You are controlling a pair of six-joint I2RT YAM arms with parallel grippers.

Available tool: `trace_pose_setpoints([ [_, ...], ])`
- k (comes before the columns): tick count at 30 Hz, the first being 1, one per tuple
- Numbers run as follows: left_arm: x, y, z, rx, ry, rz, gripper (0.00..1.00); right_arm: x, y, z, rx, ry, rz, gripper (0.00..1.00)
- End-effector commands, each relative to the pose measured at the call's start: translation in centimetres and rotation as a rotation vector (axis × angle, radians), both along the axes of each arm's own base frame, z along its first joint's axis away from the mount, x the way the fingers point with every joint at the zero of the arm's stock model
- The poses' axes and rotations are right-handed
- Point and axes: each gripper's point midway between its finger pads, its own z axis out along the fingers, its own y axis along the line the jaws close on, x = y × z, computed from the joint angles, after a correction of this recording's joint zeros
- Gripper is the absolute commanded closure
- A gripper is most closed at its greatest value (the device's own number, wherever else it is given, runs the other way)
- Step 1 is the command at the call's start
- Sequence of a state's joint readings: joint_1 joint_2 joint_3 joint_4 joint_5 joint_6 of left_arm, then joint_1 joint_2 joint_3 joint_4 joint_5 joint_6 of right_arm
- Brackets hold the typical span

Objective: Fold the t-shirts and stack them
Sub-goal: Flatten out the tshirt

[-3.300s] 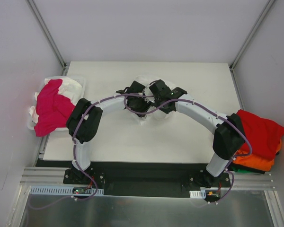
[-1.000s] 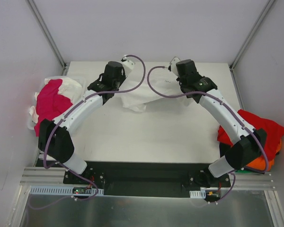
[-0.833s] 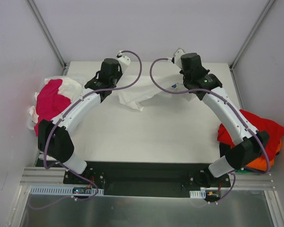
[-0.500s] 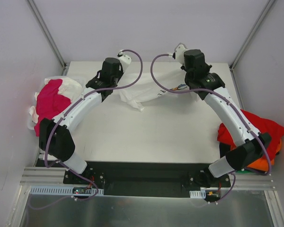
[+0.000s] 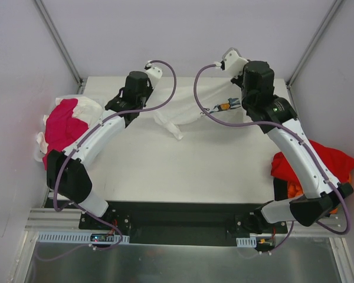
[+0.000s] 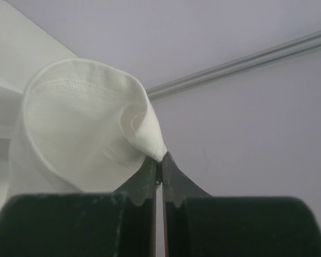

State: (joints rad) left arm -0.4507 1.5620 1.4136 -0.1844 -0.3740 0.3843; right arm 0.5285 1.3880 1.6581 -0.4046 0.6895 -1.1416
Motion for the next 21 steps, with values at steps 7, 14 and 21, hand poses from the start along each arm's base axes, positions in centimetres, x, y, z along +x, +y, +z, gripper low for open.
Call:
trace_pose_setpoints([
  [7,-0.7,-1.2,3.0,-0.098,-0.064,-0.032,1.0,-2.7,1.9,0.7,0.037,-0.013,0.097,0.99],
  [14,1.2,-3.0,-1.4,-0.068,0.026,-0.051,1.0,-3.0,3.2,-2.0,0.008,0.056,0.12,0.99],
  [21,3.7,-4.6,-7.5,-0.019,0.138,-0.054,1.0,-1.2,3.9,-6.3,-0.071,0.149,0.098,0.99],
])
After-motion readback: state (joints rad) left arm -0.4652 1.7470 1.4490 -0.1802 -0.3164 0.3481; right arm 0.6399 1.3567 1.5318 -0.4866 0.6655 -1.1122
